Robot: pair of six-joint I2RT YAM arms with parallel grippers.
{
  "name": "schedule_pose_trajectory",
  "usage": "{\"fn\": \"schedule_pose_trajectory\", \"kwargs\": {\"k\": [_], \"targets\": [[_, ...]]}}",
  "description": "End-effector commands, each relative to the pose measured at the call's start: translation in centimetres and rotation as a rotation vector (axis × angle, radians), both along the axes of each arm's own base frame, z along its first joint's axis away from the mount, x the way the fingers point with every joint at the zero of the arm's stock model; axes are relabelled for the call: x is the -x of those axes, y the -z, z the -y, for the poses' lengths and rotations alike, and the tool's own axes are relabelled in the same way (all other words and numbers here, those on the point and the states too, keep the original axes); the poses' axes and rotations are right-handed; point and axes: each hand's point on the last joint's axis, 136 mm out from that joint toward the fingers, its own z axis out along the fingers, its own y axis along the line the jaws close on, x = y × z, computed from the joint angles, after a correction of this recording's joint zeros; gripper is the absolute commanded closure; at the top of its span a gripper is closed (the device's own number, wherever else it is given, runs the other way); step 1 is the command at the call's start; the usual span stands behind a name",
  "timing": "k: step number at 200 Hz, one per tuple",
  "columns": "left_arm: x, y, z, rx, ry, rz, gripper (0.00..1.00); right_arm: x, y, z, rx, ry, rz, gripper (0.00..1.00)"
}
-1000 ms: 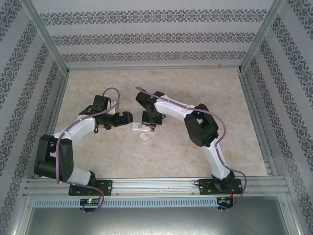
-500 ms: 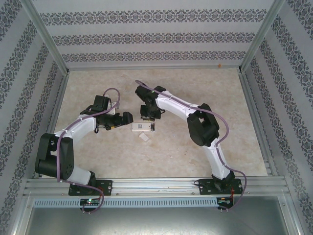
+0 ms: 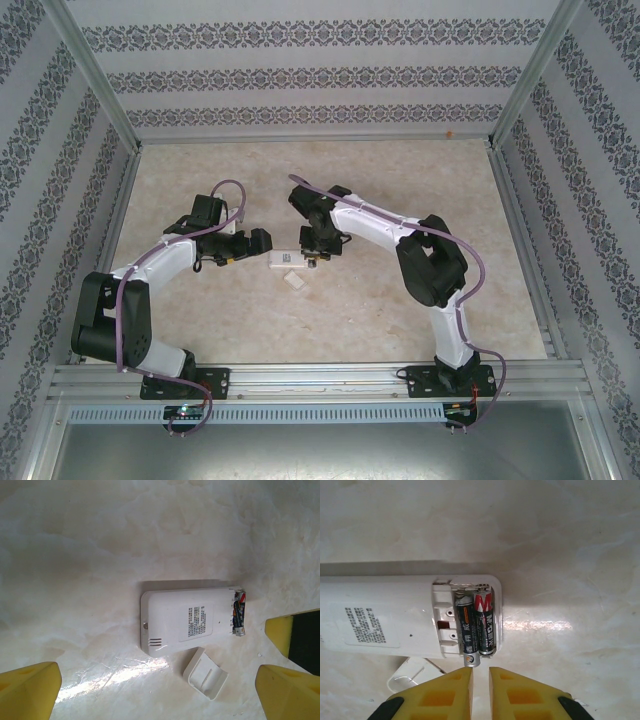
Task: Load the batteries into the remote control
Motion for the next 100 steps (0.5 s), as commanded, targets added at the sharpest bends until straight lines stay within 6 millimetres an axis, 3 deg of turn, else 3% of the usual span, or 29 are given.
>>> {"fn": "schedule_pose_trajectory", "kwargs": {"k": [1,100], "targets": [[0.3,0.3,0.0,0.003,0.012,-0.007,0.00,0.1,0.7,-0.7,0.003,0.000,0.006,0.82],[0.3,0.1,-0.1,-0.004,0.012,-0.004,0.00,0.1,2.5,-1.0,0.025,-0.014,-0.019,0.83]]}}
